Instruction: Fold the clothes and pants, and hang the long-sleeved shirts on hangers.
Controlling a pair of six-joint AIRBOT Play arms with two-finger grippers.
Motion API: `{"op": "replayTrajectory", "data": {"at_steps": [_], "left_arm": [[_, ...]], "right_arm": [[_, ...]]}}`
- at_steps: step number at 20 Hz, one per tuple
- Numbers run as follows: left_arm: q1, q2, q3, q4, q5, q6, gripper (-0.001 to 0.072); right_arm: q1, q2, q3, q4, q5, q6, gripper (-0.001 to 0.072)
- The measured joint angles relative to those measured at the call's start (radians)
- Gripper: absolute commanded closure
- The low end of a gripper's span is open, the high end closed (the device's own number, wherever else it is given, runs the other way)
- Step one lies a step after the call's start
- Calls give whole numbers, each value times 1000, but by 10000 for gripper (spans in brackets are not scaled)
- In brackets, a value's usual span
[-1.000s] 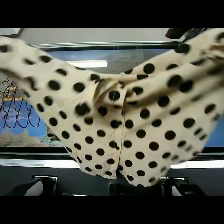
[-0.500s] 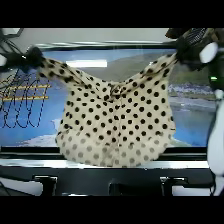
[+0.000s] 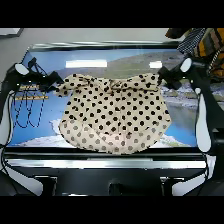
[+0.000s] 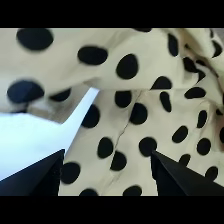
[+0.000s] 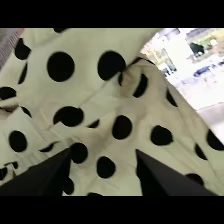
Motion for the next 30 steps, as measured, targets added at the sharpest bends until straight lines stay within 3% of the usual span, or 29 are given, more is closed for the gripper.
{"op": "replayTrajectory", "data": {"at_steps": [4, 9, 14, 20, 22, 23, 24, 25, 30], "left_arm": [[81, 70, -19, 2, -117, 51, 89], [129, 135, -186, -2, -174, 148, 90], [139, 157, -362, -28, -161, 189, 90], [141, 161, -418, -37, -149, 226, 90], [141, 158, -423, -38, -150, 232, 90], [141, 156, -425, -39, -153, 233, 90], [141, 156, -428, -39, -157, 233, 90], [141, 155, -432, -39, -158, 234, 90], [140, 153, -485, -47, -164, 237, 90]], "right_arm": [[-147, 37, -14, 21, 216, -215, 38], [-314, 48, -198, 179, 360, -473, 24], [-359, 50, -393, 255, 312, -600, 25], [-369, 19, -467, 368, 207, -650, 56], [-368, -3, -473, 435, 202, -659, 230], [-364, -14, -475, 458, 194, -664, 375], [-357, -22, -477, 466, 188, -667, 592], [-349, -28, -479, 475, 176, -669, 675], [-321, -4, -479, 504, 201, -678, 693]]}}
